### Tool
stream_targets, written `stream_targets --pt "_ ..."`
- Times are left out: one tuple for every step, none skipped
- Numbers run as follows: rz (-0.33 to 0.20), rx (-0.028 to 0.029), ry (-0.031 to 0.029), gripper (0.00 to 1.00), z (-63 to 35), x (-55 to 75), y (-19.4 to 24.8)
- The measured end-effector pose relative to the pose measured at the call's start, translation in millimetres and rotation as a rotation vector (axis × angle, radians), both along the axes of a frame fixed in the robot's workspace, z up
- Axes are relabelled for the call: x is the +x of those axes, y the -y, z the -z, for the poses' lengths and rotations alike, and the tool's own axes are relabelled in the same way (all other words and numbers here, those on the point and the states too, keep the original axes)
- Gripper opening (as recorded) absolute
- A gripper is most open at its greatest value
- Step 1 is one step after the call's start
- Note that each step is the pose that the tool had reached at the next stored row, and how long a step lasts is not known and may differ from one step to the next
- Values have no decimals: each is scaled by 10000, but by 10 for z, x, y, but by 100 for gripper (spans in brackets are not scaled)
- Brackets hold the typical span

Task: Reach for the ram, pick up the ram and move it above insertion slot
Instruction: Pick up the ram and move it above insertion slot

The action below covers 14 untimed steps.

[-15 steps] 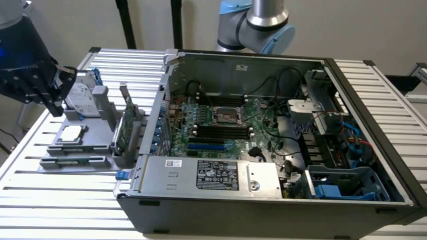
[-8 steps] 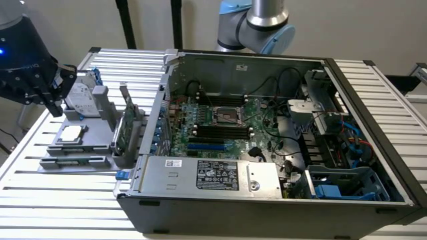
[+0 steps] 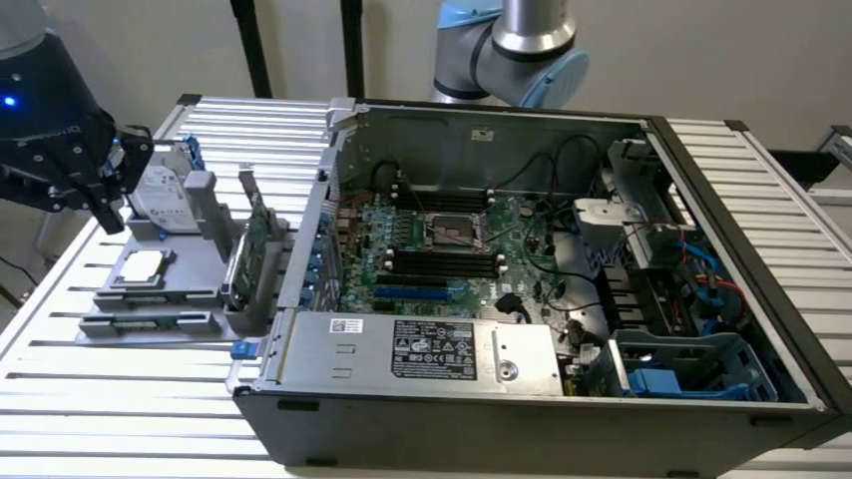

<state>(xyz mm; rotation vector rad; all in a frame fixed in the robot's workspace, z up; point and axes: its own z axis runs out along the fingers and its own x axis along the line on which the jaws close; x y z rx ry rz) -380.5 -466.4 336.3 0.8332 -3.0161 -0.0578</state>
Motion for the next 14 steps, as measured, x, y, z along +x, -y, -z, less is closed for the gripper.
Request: stream_targets --pt "-178 -1 0 11 0 0 0" --pt "-376 0 0 11 1 0 0" --pt "-550 -1 -1 11 1 0 0" --pt "-729 0 0 11 2 0 0" --pt "-910 0 0 11 3 0 0" --pt "-1089 0 0 11 3 0 0" --pt "-1275 0 0 11 4 0 0" --pt "-1454 0 -1 11 5 0 0" --pt "-1646 0 -1 11 6 0 0" --pt "-1831 0 0 11 7 0 0" --pt "-2010 0 1 11 8 0 0" --pt "-2191 0 0 11 8 0 0" --pt "-2370 0 0 11 9 0 0" --pt "-2551 0 0 11 10 1 0"
